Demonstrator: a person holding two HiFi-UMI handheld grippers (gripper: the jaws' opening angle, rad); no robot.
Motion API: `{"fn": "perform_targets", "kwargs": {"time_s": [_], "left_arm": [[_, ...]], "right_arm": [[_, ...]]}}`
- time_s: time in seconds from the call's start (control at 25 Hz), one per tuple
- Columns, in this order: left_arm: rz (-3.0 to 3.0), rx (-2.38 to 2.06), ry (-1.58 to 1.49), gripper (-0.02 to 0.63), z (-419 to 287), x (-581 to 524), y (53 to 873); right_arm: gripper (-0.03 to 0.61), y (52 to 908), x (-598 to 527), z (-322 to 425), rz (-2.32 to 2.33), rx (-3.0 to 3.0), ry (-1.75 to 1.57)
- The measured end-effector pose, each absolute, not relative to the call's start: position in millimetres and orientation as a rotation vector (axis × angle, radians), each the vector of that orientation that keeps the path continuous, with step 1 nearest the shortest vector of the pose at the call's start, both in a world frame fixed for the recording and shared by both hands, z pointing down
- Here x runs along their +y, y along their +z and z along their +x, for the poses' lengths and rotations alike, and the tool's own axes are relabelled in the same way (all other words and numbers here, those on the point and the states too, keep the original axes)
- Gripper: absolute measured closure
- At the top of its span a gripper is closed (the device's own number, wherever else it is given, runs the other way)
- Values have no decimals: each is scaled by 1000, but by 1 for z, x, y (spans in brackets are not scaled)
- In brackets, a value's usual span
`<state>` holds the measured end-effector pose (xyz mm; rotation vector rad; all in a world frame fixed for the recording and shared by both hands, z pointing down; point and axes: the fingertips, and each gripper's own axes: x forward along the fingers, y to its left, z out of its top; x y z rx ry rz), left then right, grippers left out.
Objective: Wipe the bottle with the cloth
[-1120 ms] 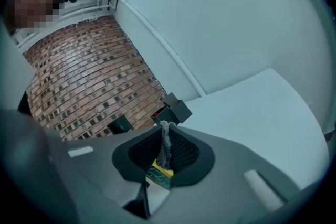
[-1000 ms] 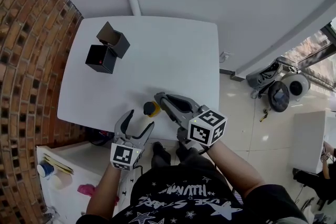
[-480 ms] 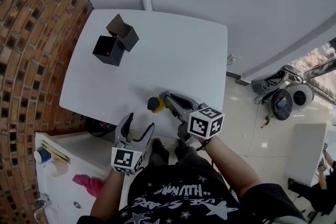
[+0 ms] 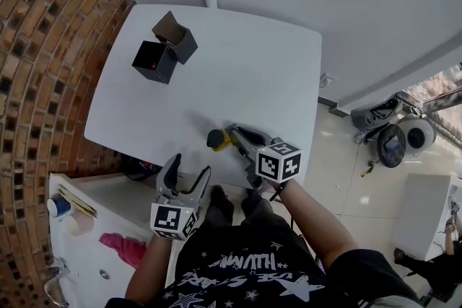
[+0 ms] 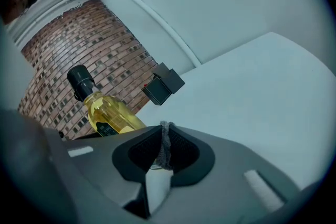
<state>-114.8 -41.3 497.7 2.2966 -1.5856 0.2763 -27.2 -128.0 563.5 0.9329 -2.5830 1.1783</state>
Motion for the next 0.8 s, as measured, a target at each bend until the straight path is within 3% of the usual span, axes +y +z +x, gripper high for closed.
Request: {"fn": "perform_targets", "kwargs": {"time_s": [0.56, 0.8], "left_arm": [[2298, -1666, 196, 436, -123, -44, 476], [2318, -1706, 148, 554, -130, -45, 459]], "right_arm": [[537, 564, -134, -22, 1059, -2564, 985], [537, 514, -138, 4, 1247, -2636, 817]]}}
